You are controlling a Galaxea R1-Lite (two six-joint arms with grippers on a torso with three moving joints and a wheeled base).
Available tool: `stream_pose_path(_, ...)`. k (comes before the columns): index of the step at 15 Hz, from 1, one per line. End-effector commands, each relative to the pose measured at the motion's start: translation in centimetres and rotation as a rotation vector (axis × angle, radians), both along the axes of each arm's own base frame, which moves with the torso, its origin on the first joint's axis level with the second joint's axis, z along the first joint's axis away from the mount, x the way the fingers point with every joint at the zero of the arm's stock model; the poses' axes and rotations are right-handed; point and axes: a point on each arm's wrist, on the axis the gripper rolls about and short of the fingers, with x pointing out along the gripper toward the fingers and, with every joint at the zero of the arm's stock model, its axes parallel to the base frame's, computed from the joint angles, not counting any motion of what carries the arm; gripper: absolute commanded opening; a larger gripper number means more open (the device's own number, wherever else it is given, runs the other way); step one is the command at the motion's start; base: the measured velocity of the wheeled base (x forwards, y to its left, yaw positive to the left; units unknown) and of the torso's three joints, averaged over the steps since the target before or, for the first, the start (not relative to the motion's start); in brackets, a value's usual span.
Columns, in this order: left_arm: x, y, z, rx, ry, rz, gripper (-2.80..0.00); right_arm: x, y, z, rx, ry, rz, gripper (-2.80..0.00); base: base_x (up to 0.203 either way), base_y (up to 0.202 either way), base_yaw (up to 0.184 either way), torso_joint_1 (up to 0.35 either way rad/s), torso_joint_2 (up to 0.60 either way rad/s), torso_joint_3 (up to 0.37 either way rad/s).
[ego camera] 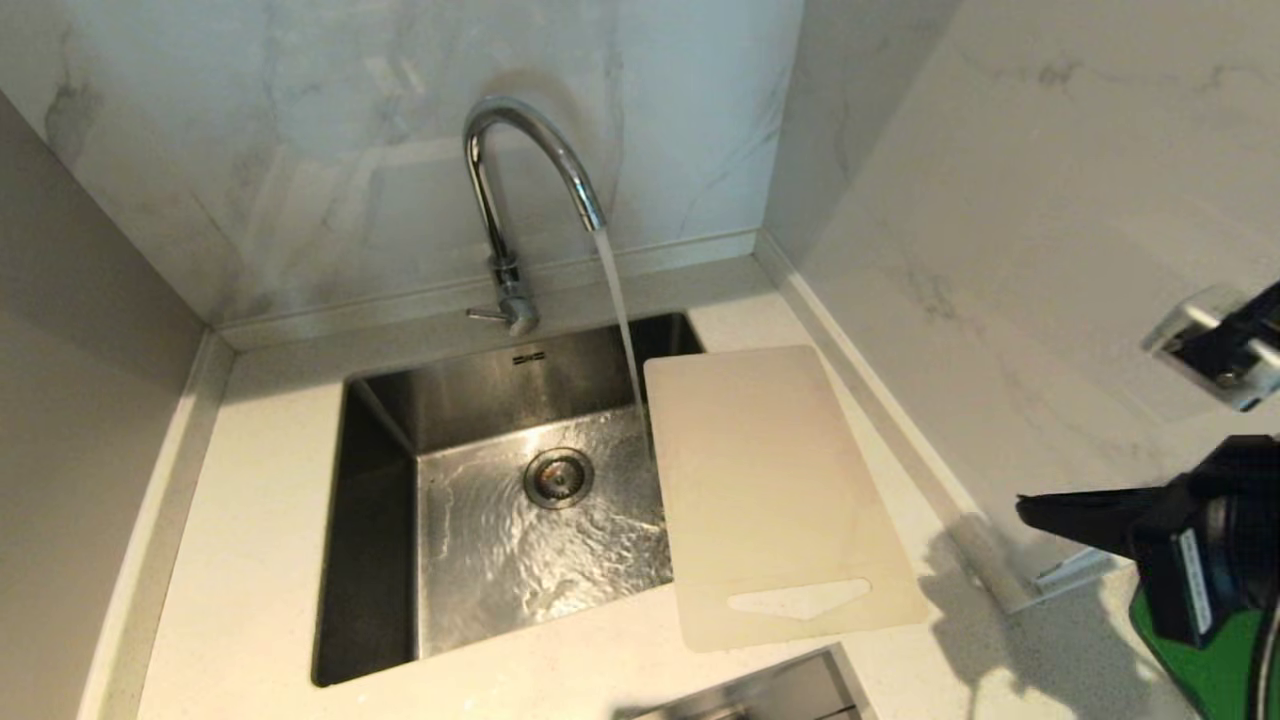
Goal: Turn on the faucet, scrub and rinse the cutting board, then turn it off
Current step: Pick up the cutting board
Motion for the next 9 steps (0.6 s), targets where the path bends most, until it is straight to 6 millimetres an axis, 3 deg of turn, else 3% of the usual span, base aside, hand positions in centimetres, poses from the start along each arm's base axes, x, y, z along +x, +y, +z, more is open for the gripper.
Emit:
stream_pose_path(1,0.0,0.0,-0.1,0.000,0.004,0.000,-2.80,2.3,0.3,-1.3,-0.129,0.046,0.008,-2.80,0.000,0.000,0.000,0.000,0.00,0.000)
stream_pose_path(2,0.0,0.0,-0.1,0.000,0.003,0.000,-2.80,2.6,0.5,-1.6,-0.169,0.049,0.028,0.00,0.000,0.000,0.000,0.000,0.00,0.000)
stream_pose_path(9,0.0,0.0,-0.1,0.000,0.002,0.000,-2.80,6.4,1.7,-4.4,-0.433,0.062,0.263,0.00,0.000,0.000,0.000,0.000,0.00,0.000)
